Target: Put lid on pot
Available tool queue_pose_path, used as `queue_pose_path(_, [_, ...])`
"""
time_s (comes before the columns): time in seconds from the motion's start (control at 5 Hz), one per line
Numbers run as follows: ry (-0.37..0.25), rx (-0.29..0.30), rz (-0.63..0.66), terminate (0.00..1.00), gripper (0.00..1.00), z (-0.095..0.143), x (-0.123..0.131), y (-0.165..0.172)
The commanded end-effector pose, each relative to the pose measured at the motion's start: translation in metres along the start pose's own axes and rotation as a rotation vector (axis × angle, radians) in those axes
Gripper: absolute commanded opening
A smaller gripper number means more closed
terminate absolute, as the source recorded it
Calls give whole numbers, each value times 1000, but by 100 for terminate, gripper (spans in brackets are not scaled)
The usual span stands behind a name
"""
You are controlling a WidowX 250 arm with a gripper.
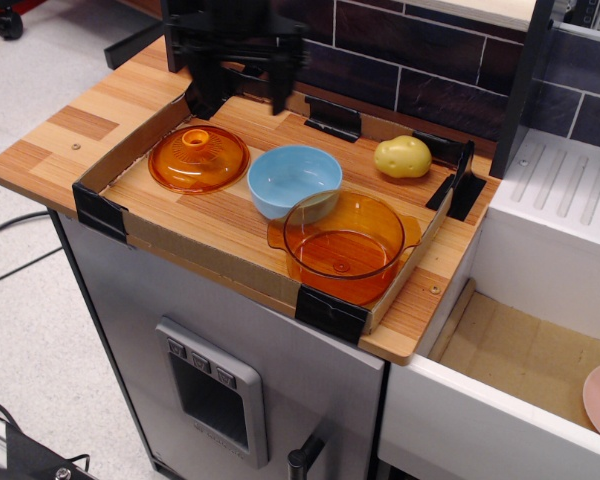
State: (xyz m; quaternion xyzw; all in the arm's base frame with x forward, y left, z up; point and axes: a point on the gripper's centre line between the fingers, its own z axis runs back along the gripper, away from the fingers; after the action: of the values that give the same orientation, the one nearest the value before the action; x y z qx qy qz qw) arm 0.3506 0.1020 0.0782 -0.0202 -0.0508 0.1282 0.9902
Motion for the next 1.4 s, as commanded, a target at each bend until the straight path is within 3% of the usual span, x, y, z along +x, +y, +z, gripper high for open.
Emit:
queue_pose_path(0.0, [27, -7, -49, 0, 100, 17, 46, 51])
queue_pose_path(0.4, [68, 17, -119, 0, 100, -9, 38, 55])
queue_pose_path(0.8, [47, 30, -208, 0, 100, -20, 6, 44])
queue_pose_path(1.2, [49, 39, -175, 0, 100, -30, 14, 40])
